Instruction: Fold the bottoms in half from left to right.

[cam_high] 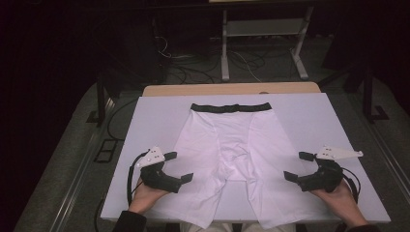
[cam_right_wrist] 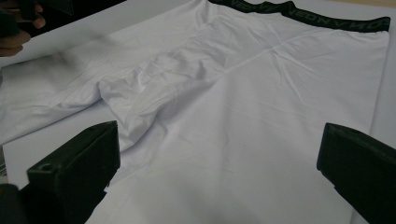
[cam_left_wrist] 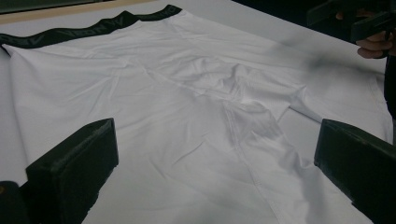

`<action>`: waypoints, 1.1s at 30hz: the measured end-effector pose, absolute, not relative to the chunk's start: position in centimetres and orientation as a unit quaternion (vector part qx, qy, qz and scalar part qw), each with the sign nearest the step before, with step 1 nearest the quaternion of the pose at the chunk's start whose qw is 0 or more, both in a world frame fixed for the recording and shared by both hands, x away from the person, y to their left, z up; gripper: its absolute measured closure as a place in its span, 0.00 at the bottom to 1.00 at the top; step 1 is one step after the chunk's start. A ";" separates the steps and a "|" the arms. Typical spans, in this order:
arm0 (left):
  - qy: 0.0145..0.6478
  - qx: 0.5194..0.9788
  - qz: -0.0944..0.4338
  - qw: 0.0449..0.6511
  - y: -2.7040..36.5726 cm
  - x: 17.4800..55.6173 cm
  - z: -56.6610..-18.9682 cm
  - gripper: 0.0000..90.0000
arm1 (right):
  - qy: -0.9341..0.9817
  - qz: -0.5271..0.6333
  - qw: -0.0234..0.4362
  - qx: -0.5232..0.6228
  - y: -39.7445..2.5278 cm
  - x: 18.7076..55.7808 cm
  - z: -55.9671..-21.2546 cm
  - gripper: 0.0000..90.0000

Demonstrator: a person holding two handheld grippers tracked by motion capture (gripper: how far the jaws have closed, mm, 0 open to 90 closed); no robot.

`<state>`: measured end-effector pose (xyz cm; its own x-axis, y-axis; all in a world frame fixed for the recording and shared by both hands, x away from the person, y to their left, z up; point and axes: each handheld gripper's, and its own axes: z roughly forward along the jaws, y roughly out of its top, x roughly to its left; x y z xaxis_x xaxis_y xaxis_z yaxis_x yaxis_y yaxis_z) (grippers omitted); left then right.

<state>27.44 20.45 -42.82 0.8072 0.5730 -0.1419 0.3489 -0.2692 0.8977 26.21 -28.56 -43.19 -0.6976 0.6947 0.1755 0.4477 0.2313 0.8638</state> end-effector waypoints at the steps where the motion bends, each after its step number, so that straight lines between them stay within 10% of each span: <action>1: 0.293 0.789 0.104 0.530 20.4 27.5 -42.8 0.00 | 0.774 0.499 0.124 0.369 -28.6 26.2 -43.2 0.00; 33: 0.293 0.790 0.099 0.528 20.6 27.2 -42.8 0.00 | 0.765 0.499 0.142 0.383 -29.4 26.1 -41.6 0.00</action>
